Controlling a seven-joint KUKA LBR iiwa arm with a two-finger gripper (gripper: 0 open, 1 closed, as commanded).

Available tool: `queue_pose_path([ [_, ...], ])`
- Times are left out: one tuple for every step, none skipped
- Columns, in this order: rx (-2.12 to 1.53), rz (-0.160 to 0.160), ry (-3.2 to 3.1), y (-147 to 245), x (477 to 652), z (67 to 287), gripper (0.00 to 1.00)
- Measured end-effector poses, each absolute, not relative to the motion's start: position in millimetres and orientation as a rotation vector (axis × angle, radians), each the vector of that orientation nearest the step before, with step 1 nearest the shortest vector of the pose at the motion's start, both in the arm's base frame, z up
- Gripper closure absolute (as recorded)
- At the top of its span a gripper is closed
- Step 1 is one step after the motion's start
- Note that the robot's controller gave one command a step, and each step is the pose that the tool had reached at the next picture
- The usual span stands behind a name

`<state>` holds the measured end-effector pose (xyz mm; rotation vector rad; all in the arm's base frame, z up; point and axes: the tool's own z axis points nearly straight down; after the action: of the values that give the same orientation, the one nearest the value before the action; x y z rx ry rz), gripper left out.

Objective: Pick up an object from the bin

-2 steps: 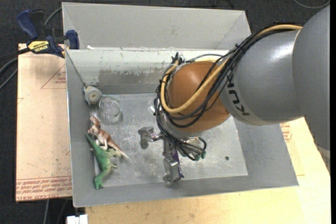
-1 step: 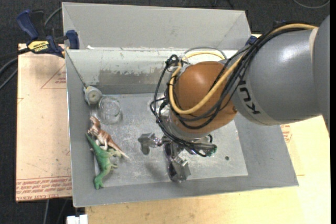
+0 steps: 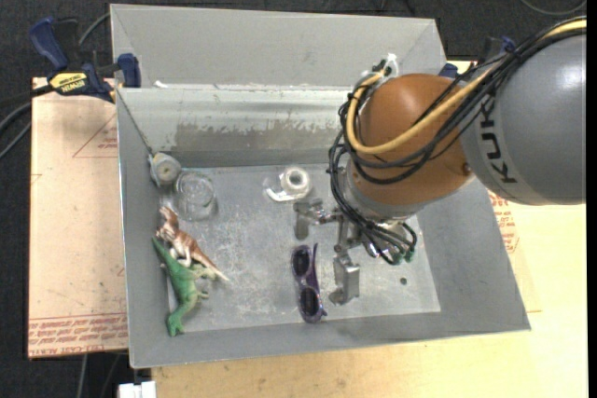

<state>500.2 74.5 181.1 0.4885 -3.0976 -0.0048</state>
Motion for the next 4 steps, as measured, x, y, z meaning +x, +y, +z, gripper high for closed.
queue_pose_path([
  [0.692,-0.006,-3.061,64.6,532.2,167.9,0.0],
  [0.653,-0.007,-3.069,57.2,522.8,122.9,0.0],
  [1.072,-0.008,-2.95,56.0,519.9,107.3,0.0],
  [1.699,-0.01,-2.644,77.0,534.9,74.6,0.0],
])
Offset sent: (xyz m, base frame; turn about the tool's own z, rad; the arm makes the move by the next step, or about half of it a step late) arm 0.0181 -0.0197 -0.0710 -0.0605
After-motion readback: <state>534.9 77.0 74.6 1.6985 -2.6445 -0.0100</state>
